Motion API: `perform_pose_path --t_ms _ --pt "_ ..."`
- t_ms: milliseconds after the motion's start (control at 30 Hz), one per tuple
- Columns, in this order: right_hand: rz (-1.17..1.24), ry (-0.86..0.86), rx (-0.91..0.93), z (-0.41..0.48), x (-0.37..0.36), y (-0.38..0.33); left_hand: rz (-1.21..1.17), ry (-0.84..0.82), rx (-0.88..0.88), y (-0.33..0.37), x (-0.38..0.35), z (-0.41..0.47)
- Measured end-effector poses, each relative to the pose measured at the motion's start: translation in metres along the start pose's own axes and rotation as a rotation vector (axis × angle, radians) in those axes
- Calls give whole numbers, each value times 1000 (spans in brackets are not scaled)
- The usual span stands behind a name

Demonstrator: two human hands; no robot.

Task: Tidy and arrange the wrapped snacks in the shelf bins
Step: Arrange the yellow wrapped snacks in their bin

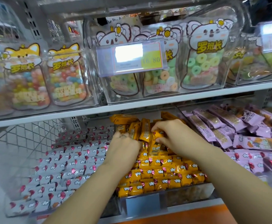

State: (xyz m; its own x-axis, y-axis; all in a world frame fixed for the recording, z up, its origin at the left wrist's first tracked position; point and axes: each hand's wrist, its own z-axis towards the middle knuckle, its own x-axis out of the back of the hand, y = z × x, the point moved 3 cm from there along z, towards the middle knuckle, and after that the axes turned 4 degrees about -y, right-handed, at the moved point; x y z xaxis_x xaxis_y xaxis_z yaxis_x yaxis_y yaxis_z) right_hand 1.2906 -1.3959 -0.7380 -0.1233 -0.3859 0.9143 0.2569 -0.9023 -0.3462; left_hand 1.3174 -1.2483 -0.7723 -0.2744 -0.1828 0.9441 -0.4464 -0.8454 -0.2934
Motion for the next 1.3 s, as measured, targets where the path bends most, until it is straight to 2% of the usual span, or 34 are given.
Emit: perform_pose_path --t_ms 133,233,367,467,567,667,767,1000,1300 --pt "-152 -124 54 0 -22 -15 11 -2 -9 1 3 -2" --pt "-115 -124 35 -3 -32 -7 -40 -9 -3 2 5 -2" --pt "-146 -98 8 -4 -12 1 -165 -2 5 -2 6 -3" --pt "-209 2 -53 -4 6 13 -330 116 -4 -3 13 -7" --pt "-349 -62 -87 -7 -3 14 -456 171 -49 4 21 -9" --pt "-452 -117 -36 -7 -24 9 -450 75 -101 13 21 -3" --pt "-483 -85 -19 -3 -29 11 -473 35 -66 13 20 3" --pt "-401 -64 -3 1 -31 20 -380 -62 -39 15 20 15" --pt "-404 -50 38 -6 -34 22 -304 -99 -60 24 4 21"
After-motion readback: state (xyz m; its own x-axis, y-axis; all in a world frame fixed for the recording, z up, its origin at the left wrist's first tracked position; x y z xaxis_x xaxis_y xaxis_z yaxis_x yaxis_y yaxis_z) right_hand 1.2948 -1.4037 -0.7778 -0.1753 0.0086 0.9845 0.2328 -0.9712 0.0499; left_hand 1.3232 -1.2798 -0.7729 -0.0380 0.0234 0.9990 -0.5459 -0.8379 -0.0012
